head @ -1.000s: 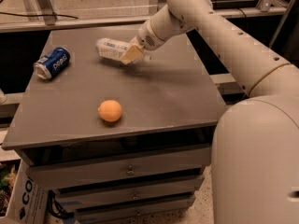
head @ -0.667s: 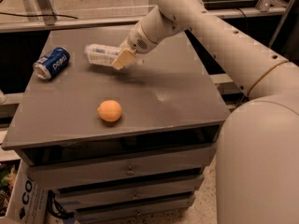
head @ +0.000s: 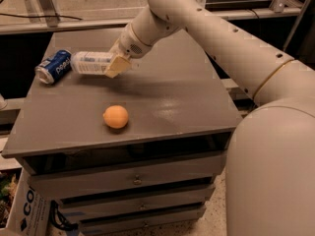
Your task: Move blue plastic bottle near pepsi can
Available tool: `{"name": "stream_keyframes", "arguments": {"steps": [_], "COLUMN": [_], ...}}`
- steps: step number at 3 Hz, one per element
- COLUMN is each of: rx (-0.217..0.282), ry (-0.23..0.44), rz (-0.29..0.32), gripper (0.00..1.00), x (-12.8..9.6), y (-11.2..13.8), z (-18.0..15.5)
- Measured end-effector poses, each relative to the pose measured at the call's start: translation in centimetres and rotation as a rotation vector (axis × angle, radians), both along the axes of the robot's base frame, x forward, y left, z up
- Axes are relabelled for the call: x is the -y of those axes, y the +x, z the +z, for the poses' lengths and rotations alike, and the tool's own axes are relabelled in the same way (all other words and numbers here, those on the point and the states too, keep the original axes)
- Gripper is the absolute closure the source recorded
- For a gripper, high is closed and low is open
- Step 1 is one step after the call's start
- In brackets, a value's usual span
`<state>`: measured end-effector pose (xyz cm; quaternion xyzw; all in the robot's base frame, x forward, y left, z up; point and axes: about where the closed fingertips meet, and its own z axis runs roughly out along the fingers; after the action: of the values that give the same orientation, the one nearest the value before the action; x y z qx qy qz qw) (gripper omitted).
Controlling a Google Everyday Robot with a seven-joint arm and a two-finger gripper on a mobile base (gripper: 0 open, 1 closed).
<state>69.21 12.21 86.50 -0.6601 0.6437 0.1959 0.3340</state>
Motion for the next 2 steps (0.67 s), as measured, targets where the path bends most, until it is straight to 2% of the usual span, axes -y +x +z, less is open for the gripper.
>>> {"name": "stream_keyframes", "arguments": {"steps": [2], "rx": [0.033], "ry": [0.011], "rz": [0.049], "gripper": [1.00], "x": [-2.33], "y": [-0.18], "z": [0.09]}}
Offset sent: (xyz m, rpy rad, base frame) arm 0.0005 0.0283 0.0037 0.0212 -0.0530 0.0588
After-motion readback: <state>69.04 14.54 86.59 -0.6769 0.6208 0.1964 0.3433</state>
